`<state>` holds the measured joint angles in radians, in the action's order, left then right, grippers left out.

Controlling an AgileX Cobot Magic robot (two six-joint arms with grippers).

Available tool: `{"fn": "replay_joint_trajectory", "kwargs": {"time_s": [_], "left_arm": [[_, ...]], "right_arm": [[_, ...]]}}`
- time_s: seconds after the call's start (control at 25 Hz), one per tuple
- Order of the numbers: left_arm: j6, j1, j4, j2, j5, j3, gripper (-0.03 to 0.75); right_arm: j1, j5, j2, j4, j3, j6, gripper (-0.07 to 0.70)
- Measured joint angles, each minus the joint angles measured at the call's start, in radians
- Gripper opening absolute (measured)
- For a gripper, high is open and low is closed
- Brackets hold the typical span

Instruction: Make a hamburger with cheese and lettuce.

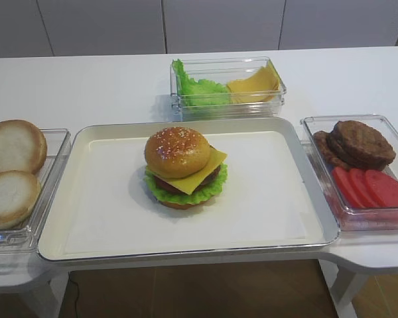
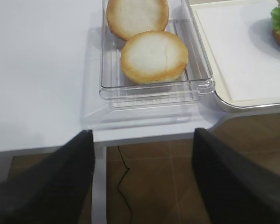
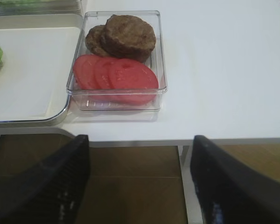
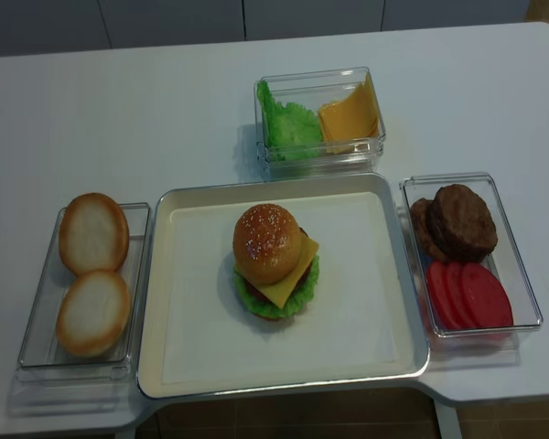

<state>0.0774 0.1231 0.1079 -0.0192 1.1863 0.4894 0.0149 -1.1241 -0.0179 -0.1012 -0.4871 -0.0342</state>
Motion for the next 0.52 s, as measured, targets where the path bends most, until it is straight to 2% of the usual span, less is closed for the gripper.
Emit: {"fn": "replay_joint_trajectory", "kwargs": {"time_s": [0.52], "left_arm": [[0.004, 0.000, 0.000, 0.000, -0.001, 0.000, 0.486]], "right_arm": [[0.000, 0.000, 0.000, 0.000, 0.000, 0.000, 0.508]]}}
